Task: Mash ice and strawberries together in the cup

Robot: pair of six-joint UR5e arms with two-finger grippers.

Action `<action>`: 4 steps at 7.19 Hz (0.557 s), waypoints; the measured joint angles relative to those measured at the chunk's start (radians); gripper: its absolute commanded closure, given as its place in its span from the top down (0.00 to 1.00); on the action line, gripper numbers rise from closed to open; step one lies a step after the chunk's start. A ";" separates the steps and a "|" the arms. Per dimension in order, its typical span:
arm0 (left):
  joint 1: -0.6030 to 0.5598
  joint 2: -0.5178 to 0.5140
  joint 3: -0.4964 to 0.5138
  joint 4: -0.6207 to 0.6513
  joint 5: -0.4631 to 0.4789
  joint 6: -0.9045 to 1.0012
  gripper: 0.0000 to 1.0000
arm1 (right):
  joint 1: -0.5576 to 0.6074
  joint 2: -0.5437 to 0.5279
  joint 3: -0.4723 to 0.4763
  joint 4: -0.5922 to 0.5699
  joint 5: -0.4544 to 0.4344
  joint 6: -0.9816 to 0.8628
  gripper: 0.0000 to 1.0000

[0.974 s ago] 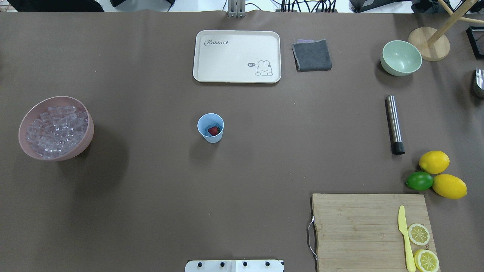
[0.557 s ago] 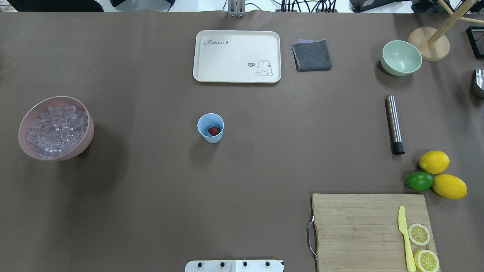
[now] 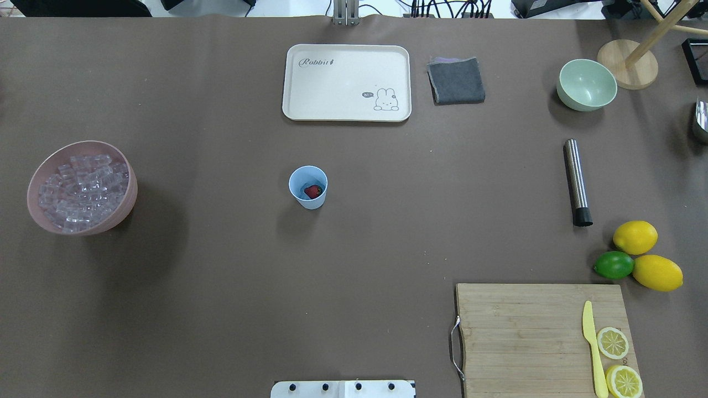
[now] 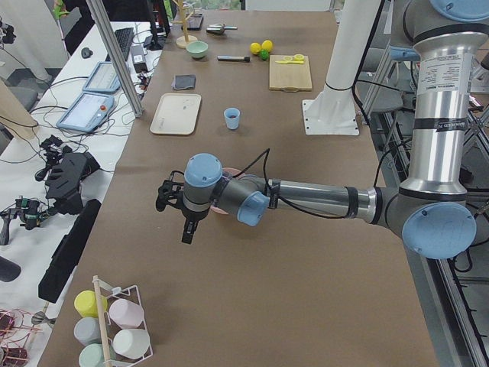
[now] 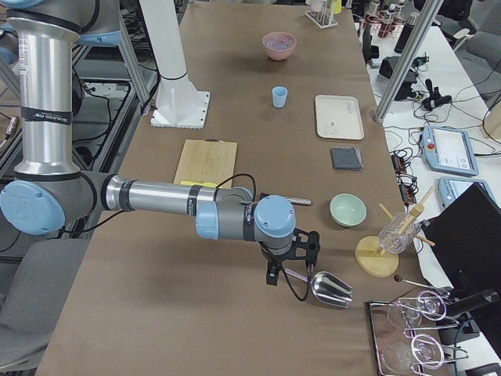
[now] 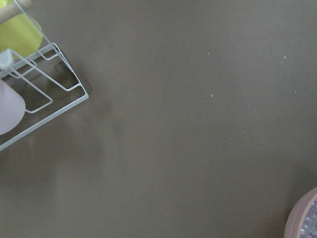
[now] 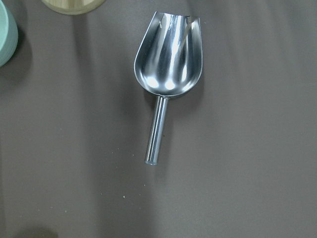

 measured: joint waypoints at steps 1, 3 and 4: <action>0.005 -0.003 0.002 0.000 0.000 -0.004 0.98 | -0.001 0.000 0.000 0.000 0.000 0.000 1.00; 0.006 -0.001 0.007 0.002 -0.001 0.006 0.98 | -0.005 0.001 0.003 0.001 -0.001 0.003 1.00; 0.005 0.002 0.008 0.003 -0.001 0.019 0.98 | -0.009 0.003 0.003 0.001 -0.003 0.004 1.00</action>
